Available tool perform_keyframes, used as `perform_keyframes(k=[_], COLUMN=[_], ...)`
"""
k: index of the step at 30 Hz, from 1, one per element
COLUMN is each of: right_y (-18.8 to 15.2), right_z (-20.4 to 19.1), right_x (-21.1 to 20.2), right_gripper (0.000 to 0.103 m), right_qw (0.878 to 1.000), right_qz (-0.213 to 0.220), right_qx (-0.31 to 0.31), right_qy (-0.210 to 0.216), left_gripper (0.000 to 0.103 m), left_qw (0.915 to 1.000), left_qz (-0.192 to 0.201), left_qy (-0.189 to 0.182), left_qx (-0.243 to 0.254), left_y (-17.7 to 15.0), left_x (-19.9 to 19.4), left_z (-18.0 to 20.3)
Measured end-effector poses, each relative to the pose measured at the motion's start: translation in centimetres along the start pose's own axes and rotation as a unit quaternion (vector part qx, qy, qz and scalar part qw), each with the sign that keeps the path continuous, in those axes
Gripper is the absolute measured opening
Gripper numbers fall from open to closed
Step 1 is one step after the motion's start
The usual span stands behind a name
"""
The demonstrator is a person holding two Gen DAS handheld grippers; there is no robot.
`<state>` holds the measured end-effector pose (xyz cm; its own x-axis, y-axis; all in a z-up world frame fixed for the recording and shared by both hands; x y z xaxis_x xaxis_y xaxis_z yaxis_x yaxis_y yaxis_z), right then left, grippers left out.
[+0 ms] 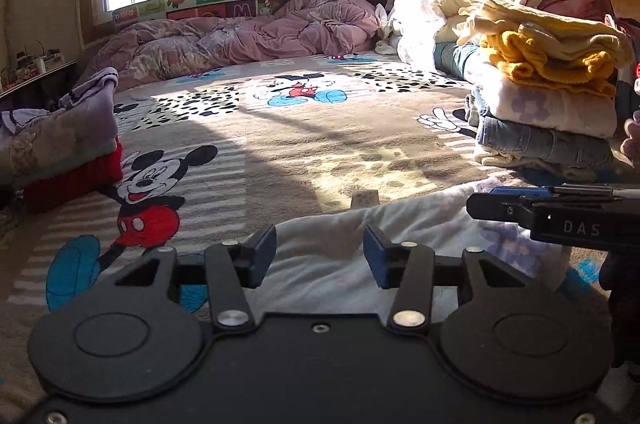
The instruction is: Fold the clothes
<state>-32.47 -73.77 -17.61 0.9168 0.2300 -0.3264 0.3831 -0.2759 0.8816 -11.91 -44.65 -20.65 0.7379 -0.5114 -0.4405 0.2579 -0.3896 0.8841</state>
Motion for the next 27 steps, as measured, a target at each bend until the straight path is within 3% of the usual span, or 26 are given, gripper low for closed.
perform_keyframes(k=[1,3,6,7,10,13,16,20,22,27], right_y=[0.1,-0.2,-2.0,-2.7,-1.9,-0.7,0.1,-0.8,-2.0,-3.0], right_z=[0.0,0.1,0.9,1.2,0.4,-0.3,-0.3,0.0,0.4,0.9], right_x=[-0.5,-0.9,0.5,0.9,-0.1,-1.5,-1.6,0.3,1.5,1.8], right_gripper=[0.035,0.041,0.045,0.045,0.045,0.044,0.044,0.045,0.047,0.048], right_qw=[1.000,1.000,0.999,0.998,0.998,0.997,0.998,0.998,0.997,0.998], right_qz=[0.005,0.003,-0.034,-0.047,-0.028,0.003,0.021,-0.010,-0.042,-0.044], right_qx=[-0.004,-0.016,-0.024,-0.026,-0.043,-0.063,-0.060,-0.051,-0.046,-0.029], right_qy=[0.000,-0.004,-0.028,-0.036,-0.043,-0.038,-0.028,-0.032,-0.045,-0.043], left_gripper=[0.046,0.046,0.046,0.046,0.046,0.046,0.046,0.047,0.047,0.047], left_qw=[0.9999,0.9988,0.9987,0.9984,0.9969,0.9986,0.9980,0.9955,0.9954,0.9953], left_qz=[0.000,-0.035,-0.046,-0.052,-0.067,-0.023,-0.014,-0.066,-0.068,-0.069], left_qy=[-0.005,-0.011,-0.019,-0.023,-0.037,-0.025,-0.028,-0.048,-0.050,-0.052], left_qx=[0.010,0.031,0.011,0.004,-0.014,-0.041,-0.054,-0.047,-0.046,-0.042], left_y=[-0.4,-2.9,-5.2,-4.9,-2.7,0.4,1.7,-1.6,-2.2,-3.2], left_x=[-0.1,1.1,2.7,2.8,1.8,1.1,2.2,5.7,6.0,6.4], left_z=[0.6,1.7,1.7,1.6,1.0,-0.1,-0.5,0.8,1.0,1.4])
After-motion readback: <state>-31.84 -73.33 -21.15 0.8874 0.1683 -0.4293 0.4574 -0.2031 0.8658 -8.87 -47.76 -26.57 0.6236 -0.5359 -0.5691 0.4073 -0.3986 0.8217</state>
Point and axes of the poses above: each gripper's, at about its wrist camera, not at the fingertips, and x roughly the way its jaws point, z to its right, y to its top, the point moved 10 cm from there along x, roughly the way its jaws point, and after that the axes turned 8 degrees about y, right-handed, at the moved point
